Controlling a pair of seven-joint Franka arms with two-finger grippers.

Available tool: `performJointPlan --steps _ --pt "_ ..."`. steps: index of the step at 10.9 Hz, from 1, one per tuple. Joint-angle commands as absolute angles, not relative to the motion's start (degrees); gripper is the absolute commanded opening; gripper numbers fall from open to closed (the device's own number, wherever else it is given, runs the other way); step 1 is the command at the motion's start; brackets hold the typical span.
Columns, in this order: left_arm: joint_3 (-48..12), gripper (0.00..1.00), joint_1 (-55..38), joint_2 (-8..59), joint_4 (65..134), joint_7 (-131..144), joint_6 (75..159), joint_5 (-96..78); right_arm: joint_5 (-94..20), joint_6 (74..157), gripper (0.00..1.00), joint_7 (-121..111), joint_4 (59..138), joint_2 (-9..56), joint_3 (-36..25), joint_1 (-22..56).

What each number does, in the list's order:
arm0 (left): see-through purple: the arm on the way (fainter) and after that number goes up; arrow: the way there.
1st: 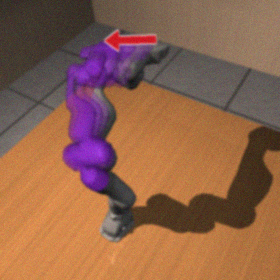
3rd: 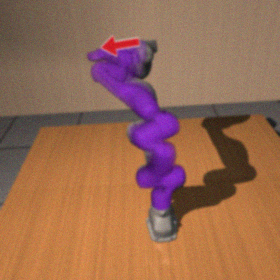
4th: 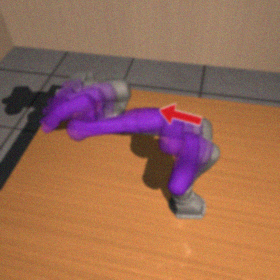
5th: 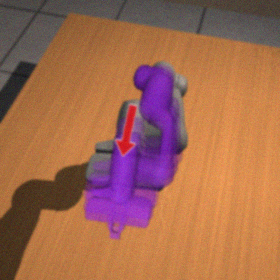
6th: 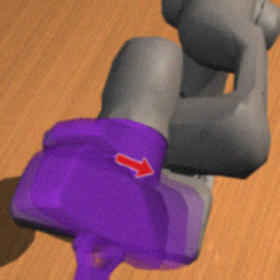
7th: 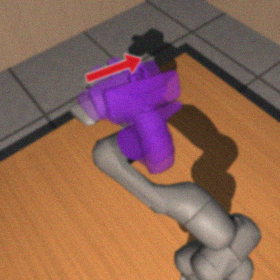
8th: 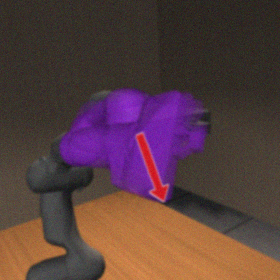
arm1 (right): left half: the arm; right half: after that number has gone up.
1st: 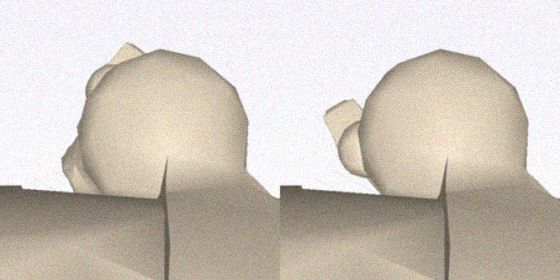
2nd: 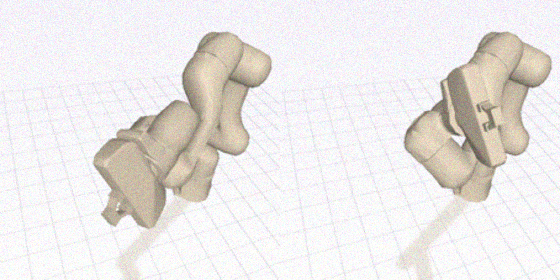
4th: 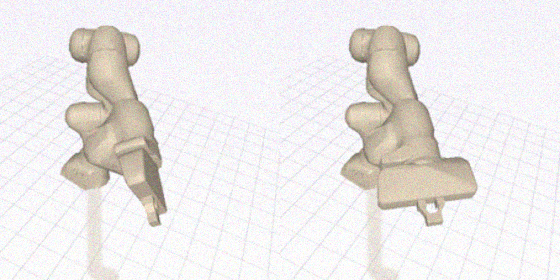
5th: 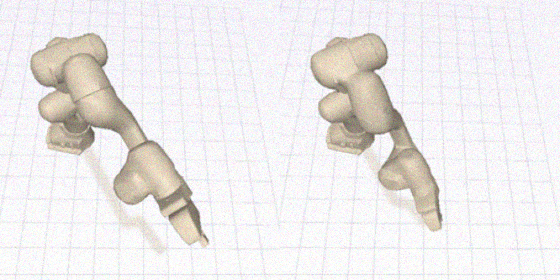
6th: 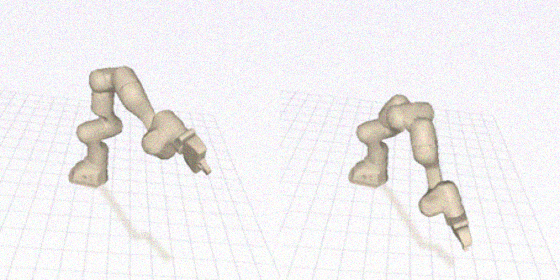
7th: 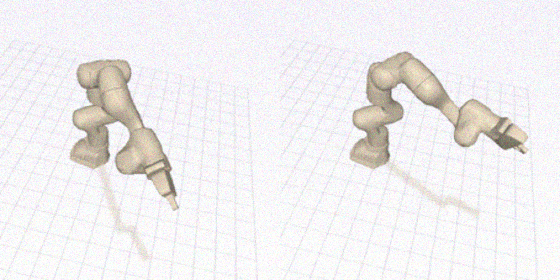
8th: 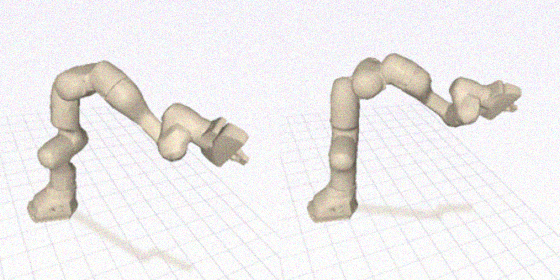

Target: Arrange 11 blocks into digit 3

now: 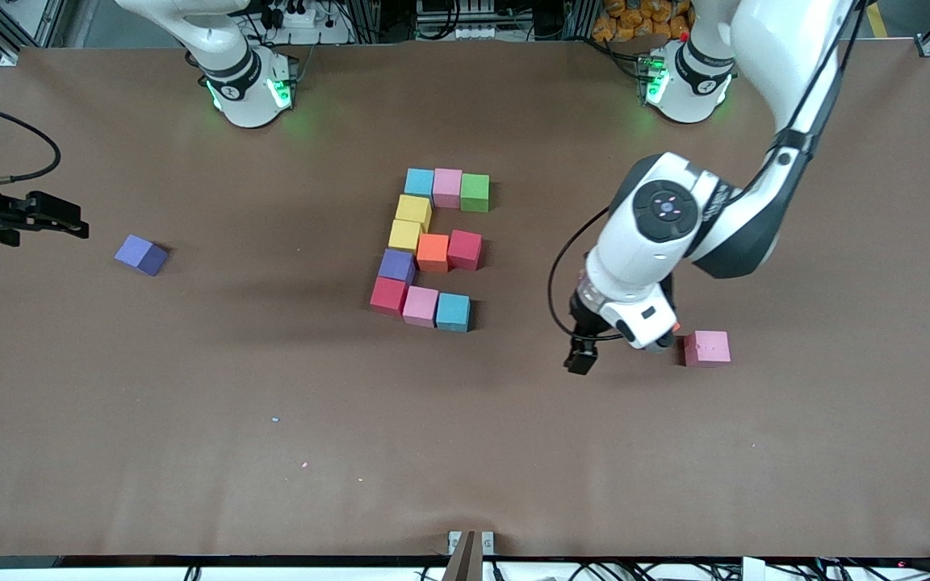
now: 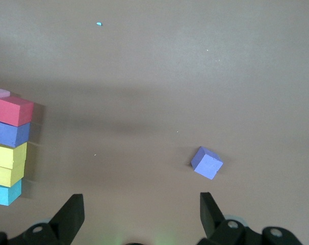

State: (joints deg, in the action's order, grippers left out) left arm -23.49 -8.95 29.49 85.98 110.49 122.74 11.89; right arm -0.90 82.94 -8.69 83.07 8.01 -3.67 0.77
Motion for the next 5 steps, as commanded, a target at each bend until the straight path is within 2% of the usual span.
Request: performJointPlan --steps 1,5 --pt "-23.6 1.00 -7.5 25.1 87.4 102.4 116.9 12.5 -1.1 82.2 1.00 -8.6 81.9 8.3 -3.8 1.0" --pt "-24.3 1.00 -2.0 20.9 88.2 84.5 108.9 9.2 -1.1 82.3 1.00 -8.8 81.9 8.4 -3.8 1.0"
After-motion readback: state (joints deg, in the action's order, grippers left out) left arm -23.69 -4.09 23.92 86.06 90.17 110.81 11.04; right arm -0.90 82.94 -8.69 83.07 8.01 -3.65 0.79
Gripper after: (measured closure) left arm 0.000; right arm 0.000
